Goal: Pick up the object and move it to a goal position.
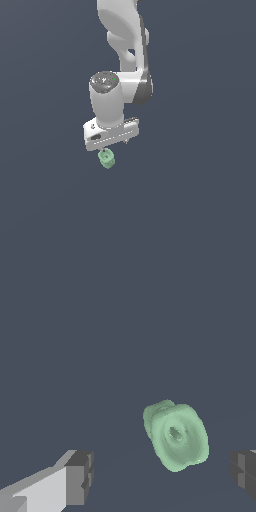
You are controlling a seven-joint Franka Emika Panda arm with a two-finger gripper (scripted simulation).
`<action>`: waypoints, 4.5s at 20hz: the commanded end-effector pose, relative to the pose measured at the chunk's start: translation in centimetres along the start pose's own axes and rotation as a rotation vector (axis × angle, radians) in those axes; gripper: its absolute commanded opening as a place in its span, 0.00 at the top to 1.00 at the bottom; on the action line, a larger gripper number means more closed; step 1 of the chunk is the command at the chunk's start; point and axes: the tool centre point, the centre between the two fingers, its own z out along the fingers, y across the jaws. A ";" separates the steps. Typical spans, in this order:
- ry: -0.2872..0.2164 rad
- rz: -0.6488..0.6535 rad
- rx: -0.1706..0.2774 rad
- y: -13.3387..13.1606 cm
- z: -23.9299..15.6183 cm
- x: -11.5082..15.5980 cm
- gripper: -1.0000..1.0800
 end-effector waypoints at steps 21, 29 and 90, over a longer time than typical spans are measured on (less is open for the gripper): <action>-0.026 -0.343 0.018 4.0 5.1 -1.5 0.04; -0.027 -0.342 0.019 4.0 6.2 -1.6 0.04; -0.028 -0.345 0.017 -9.6 -0.4 -12.5 1.00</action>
